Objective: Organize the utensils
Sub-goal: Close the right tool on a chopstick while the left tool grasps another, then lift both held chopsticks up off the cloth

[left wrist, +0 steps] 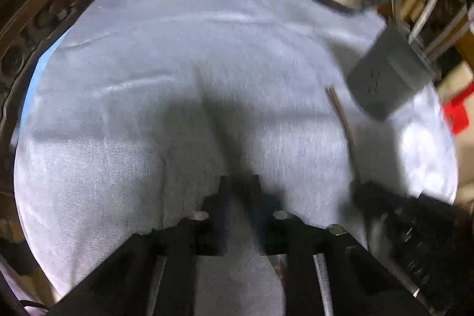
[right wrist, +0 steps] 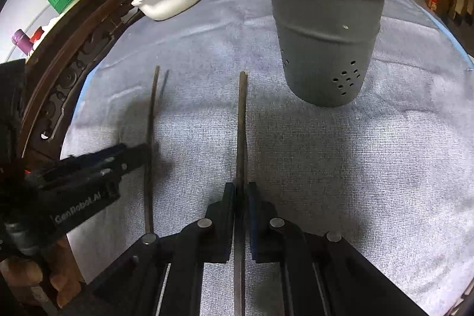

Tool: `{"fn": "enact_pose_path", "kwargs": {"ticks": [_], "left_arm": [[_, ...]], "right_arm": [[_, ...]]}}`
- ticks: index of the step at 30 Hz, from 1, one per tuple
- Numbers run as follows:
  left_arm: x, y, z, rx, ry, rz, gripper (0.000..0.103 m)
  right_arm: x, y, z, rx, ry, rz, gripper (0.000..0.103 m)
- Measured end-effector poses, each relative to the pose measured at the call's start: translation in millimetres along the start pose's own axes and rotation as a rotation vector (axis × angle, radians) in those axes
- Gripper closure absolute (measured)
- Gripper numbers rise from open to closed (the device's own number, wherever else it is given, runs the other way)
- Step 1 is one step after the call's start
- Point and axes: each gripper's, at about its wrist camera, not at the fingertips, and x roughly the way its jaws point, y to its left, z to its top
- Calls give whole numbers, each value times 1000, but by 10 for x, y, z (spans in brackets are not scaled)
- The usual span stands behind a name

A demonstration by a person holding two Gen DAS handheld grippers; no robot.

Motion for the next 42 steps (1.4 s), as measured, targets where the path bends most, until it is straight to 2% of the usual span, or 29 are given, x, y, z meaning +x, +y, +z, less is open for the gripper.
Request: {"fn": "enact_pose_path", "kwargs": {"ticks": [5,8,10,12,13,14,16,18,23,24,26,32,42], "left_arm": [[18,20,-170,176,51,7,95],[29,122,-239,212,85,3,94],[58,178,-226,196,115,-11,92],[70,228,-196,174,125,-23,79],[65,244,-169,165,121,-31,64],[45,269,-134,146,104,-41,56],[13,318,-61,107,73,-49,55],[56,337,-10,84,74,-58,55],[310,323,105,53,133,-25,55],[353,308,142,51,143,-22,56],[400,319,143,42,139,-7,70],[491,360,144,44,149,31,91],[486,432,190,64,144,32,94]], "right_arm": [[-6,20,4,-48,48,-6,94],[4,66,30,-97,96,-22,94],[26,89,77,-101,111,-17,91],[52,117,125,-107,128,-28,91],[57,134,157,-106,129,-36,91],[44,146,196,-106,121,-43,91],[26,139,253,-96,109,-51,91],[34,129,341,-75,100,-51,90],[219,155,481,-60,146,-70,90],[232,165,495,-63,142,-74,90],[249,200,511,-76,160,-84,90],[282,263,541,-118,200,-105,91],[459,570,636,-183,245,-146,90]]}}
